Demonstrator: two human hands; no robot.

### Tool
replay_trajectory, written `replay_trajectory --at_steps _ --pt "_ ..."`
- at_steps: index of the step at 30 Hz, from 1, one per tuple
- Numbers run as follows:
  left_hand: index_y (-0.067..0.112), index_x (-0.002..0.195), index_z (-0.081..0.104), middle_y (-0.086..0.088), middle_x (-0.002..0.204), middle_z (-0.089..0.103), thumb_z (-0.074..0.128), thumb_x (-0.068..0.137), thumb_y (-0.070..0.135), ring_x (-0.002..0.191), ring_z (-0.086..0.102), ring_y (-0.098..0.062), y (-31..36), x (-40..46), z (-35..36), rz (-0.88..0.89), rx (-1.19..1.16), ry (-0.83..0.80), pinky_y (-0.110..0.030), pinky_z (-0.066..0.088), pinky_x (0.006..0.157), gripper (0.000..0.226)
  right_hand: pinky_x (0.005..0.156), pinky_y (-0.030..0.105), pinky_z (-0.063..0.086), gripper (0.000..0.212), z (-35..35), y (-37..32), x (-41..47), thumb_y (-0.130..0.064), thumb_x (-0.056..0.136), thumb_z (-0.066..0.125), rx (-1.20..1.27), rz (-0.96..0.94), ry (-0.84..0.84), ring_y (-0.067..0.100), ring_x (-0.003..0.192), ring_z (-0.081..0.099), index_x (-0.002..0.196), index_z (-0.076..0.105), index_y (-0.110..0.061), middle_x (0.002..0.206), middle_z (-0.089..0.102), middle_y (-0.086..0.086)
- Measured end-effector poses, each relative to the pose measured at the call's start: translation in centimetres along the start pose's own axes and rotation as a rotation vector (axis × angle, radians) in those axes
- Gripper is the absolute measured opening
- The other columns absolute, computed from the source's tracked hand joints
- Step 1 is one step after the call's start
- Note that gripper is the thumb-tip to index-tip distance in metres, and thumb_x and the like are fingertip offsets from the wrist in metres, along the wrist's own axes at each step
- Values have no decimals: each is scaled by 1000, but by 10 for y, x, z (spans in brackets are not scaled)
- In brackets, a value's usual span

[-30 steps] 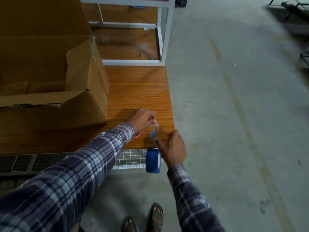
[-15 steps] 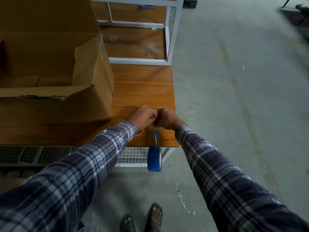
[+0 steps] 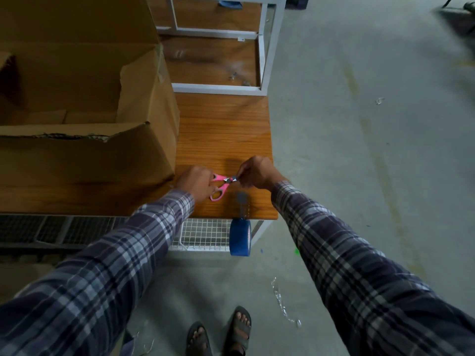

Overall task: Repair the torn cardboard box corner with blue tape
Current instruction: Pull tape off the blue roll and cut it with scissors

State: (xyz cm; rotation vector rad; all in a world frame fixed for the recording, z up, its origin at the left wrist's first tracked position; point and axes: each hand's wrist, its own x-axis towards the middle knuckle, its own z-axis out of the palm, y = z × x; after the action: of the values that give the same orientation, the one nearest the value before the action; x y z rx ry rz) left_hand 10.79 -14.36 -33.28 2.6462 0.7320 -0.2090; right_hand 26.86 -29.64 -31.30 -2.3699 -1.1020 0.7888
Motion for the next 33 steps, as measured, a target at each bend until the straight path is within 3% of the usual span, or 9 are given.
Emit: replay_trajectory --at_steps 3,7,9,13,17,23,25,27,33 --pt "11 127 68 -10 123 65 85 89 30 106 63 -27 -1 -8 16 -7 -19 36 -39 52 84 46 85 32 64 10 -1 3 -2 -5 85 86 -13 -64 16 14 81 74 94 85 -9 85 78 -1" --pt "9 141 56 -10 142 54 87 86 25 127 55 -32 8 -7 18 40 44 136 -42 49 101 65 84 33 62 12 -2 6 -3 -6 83 88 -18 -78 21 19 86 76 90 85 -16 92 82 3" --pt "11 147 54 -9 146 55 83 90 29 131 51 -32 9 -4 15 85 142 81 -44 48 106 66 84 35 62 12 0 7 -4 -7 83 87 -21 -73 45 20 84 75 89 85 -17 92 83 4" --pt "7 132 65 -13 131 64 74 98 30 125 55 -33 6 -10 13 65 307 18 -44 50 102 42 87 30 62 12 0 8 -6 -9 82 90 -50 -111 66 10 85 72 92 86 -15 94 83 4" --pt "6 116 67 -10 103 63 66 102 21 94 62 -26 10 -23 8 20 404 -65 -39 54 78 20 91 34 63 12 0 9 -8 -12 82 91 -34 -106 52 17 92 78 91 85 -15 94 83 3" --pt "7 101 68 -4 88 61 72 101 23 74 58 -18 -20 -40 -16 -86 259 -216 -26 45 55 16 90 20 57 10 -1 4 -8 -16 83 91 -18 -121 30 12 95 77 90 85 -15 96 83 -2" --pt "7 96 70 -2 82 63 77 97 31 70 58 -14 -35 -51 -22 -97 249 -256 -23 45 53 25 84 13 53 10 -1 3 -7 -16 83 91 -29 -132 27 8 92 75 90 86 -15 95 84 -2" --pt "6 100 72 -5 93 68 78 97 30 77 61 -16 -45 -58 -23 -74 252 -276 -23 47 57 25 79 7 50 9 -1 3 -6 -15 82 91 -22 -132 23 6 88 73 90 86 -14 95 84 -2" --pt "14 100 64 -3 99 67 78 95 27 82 65 -15 -36 -62 -10 33 96 -355 -23 55 65 19 95 37 63 12 -2 10 -7 -9 83 89 17 -198 13 16 92 79 85 84 -19 92 84 -2"
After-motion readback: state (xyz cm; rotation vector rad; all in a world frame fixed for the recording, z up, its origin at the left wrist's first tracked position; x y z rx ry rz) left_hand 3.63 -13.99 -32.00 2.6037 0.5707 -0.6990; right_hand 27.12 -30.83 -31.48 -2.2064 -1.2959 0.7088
